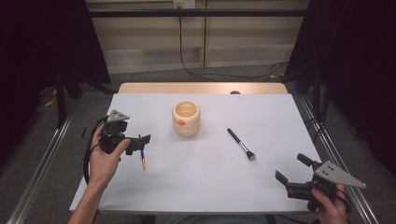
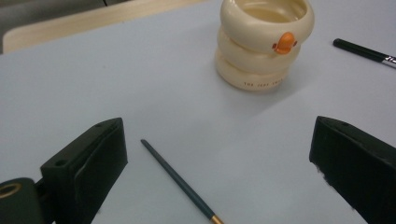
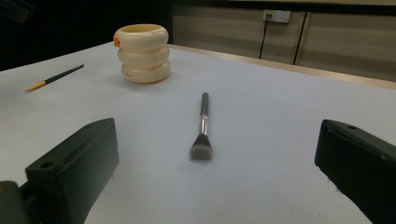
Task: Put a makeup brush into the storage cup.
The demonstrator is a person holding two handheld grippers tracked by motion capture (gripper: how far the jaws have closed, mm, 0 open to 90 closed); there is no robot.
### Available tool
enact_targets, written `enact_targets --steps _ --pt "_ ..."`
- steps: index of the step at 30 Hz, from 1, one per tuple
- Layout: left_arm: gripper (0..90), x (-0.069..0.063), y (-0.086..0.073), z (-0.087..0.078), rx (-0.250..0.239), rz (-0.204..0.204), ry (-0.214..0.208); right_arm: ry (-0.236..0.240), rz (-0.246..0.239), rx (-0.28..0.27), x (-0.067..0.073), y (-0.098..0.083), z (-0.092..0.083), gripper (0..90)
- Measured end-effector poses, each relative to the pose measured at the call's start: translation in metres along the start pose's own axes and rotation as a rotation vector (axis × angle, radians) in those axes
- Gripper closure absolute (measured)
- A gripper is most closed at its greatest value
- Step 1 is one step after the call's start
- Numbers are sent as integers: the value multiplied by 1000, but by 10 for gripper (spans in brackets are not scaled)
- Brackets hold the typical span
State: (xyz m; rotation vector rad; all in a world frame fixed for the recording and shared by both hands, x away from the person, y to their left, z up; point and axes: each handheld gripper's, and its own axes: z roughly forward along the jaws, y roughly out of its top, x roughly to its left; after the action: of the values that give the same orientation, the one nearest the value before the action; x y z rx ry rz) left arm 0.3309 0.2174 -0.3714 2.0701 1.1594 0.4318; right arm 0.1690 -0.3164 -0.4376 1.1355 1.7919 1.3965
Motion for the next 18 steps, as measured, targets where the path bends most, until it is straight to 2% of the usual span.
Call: enact_targets --steps 4,7,8,9,10,11,13,16,17,18 --pt "54 4 2 4 99 -22 8 2 -2 3 0 0 0 0" --pt "54 6 4 8 168 -49 -9 6 -3 4 1 0 1 0" --pt "53 6 5 9 189 -54 -5 8 -5 6 1 0 1 0" --pt "50 6 5 9 189 -54 -5 10 -5 7 1 0 1 0" --pt "50 8 6 14 245 -62 -45 11 -1 6 2 0 1 0" --pt "50 8 7 16 276 -63 -72 12 -1 7 2 0 1 0" --pt "50 9 9 21 346 -72 -91 11 -2 8 1 0 1 0" --pt "50 7 10 25 369 -61 -27 17 -11 9 2 0 2 0" --pt "50 7 10 25 369 -61 -27 17 -11 9 2 0 2 0" --pt "50 8 10 26 393 -67 -19 19 -13 10 2 0 2 0"
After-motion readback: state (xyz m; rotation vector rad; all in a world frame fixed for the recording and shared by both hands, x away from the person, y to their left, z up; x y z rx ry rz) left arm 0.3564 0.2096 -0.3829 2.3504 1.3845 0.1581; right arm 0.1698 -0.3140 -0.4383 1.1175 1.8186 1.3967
